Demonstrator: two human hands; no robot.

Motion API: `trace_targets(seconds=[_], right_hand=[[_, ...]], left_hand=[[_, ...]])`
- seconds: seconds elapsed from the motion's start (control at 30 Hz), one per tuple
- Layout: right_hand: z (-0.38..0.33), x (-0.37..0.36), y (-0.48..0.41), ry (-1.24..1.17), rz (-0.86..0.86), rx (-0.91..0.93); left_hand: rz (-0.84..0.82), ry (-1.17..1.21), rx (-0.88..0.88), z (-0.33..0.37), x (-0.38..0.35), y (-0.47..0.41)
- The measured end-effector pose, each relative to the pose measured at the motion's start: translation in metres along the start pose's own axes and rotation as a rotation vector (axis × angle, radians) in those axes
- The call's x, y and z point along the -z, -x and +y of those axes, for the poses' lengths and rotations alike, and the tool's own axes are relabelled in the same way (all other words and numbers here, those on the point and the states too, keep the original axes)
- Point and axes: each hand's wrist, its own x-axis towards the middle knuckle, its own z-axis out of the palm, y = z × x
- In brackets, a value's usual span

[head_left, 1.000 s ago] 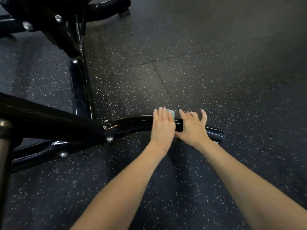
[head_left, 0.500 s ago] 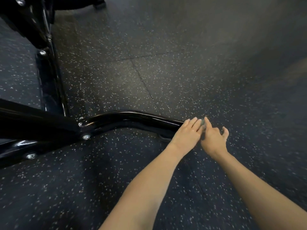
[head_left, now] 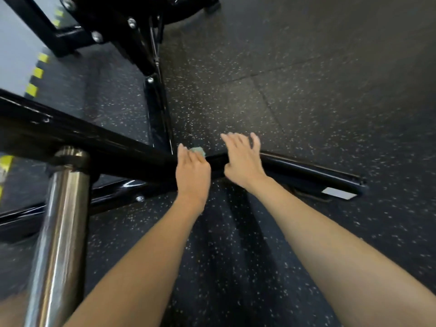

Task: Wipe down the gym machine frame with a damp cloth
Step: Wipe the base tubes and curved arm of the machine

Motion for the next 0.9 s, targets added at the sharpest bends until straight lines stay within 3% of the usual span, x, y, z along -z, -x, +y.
trace_targets(seconds=[0.17,0.3,0.4,0.47,0.6,0.67,0.77,0.9], right_hand=[[-0.007,-0.019,-0.008,0.004,-0.179,0.151],[0.0,-0.015,-0.016,0.014,-0.236,0.16],[0.0,-0.013,-0.024,0.047,-0.207,0.183],[0.003,-0.015,-0.023,0.052,-0.195,0.187],[0.002,-0.014,-0.023,0.111,-0.206,0.213],[0.002,-0.013,-0.024,0.088,-0.163,0.223],[0.004,-0.015,-0.023,0.073,-0.175,0.214],[0.002,-0.013,-0.024,0.073,-0.185,0.198]], left_hand=[[-0.085,-0.447,-0.171,-0.005,0.006,-0.002],[-0.287,-0.187,-0.053,-0.009,0.027,-0.018],[-0.133,-0.433,-0.116,-0.005,0.015,0.009],[-0.158,-0.431,-0.109,-0.006,0.014,-0.006],[-0.246,-0.148,-0.021,-0.005,0.022,-0.019],[-0.112,-0.278,-0.053,-0.004,0.015,0.01],[-0.157,-0.418,-0.137,-0.004,0.012,0.003],[-0.234,-0.111,0.018,-0.005,0.018,-0.017]])
